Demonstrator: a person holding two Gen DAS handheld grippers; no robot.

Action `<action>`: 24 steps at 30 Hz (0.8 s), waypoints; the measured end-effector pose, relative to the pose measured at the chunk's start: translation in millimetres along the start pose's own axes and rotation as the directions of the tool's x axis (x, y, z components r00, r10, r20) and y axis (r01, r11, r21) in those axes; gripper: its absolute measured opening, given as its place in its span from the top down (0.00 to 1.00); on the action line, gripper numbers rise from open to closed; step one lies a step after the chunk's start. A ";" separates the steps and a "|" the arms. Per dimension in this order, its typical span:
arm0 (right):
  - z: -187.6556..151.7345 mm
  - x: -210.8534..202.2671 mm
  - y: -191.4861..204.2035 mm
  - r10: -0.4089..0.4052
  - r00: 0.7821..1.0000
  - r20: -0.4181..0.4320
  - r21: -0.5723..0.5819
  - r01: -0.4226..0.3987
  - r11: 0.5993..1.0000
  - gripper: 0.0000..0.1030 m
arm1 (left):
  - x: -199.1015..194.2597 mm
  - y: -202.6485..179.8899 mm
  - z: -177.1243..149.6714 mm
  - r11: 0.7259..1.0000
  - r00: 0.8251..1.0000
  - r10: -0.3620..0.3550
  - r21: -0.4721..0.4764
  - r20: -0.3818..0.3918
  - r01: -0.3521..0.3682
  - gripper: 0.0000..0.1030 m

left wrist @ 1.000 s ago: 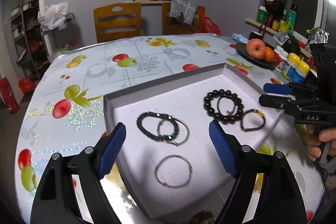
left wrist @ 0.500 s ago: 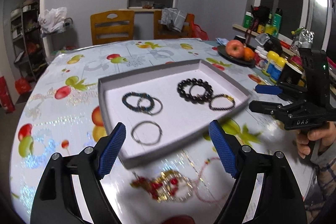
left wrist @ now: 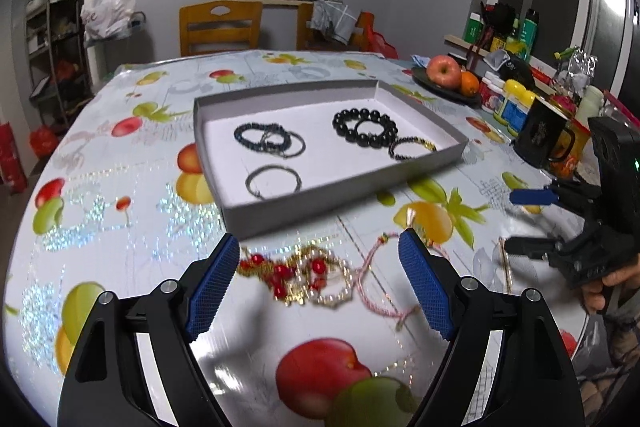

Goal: Organize jewelry
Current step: 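Move both open tools back to the remaining jewelry on the table, then grasp the pearl strand with the right tool while the left tool grasps the pink cord bracelet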

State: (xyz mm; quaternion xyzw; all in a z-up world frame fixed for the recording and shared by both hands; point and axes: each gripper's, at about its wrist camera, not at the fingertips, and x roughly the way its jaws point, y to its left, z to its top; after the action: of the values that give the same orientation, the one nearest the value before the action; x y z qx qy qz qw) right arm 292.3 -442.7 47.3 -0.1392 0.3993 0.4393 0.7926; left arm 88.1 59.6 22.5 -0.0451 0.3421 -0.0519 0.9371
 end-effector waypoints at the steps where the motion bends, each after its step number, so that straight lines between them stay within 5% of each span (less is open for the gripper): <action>1: -3.6 -0.9 2.7 -0.001 1.000 -0.005 -0.001 0.001 1.000 0.18 | -1.3 -1.0 -1.0 1.000 1.000 -0.004 0.002 0.000 0.004 0.20; 12: -23.2 0.1 33.9 0.021 0.997 -0.078 -0.036 -0.024 0.999 0.22 | -2.9 -12.5 -8.0 0.999 0.999 -0.046 0.023 -0.002 0.046 0.20; 15: -16.4 4.9 39.2 0.024 0.996 -0.087 -0.039 -0.028 0.999 0.37 | -3.4 -15.4 -8.7 0.998 0.999 -0.049 0.030 0.000 0.049 0.19; 20: -3.0 13.8 41.6 0.012 0.994 -0.108 -0.062 -0.019 0.998 0.79 | -4.5 -20.5 -10.3 0.997 0.999 -0.052 0.049 -0.001 0.052 0.19; 24: 2.6 18.7 36.3 0.020 0.994 -0.105 -0.080 -0.029 0.996 0.90 | -5.9 -25.6 -10.9 0.996 0.998 -0.061 0.069 -0.002 0.061 0.19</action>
State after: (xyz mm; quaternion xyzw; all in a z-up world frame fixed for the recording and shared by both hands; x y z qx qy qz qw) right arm 269.8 -409.4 39.6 -0.1892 0.4235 0.4571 0.7589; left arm 74.8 34.5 21.1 -0.0232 0.3383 -0.0923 0.9362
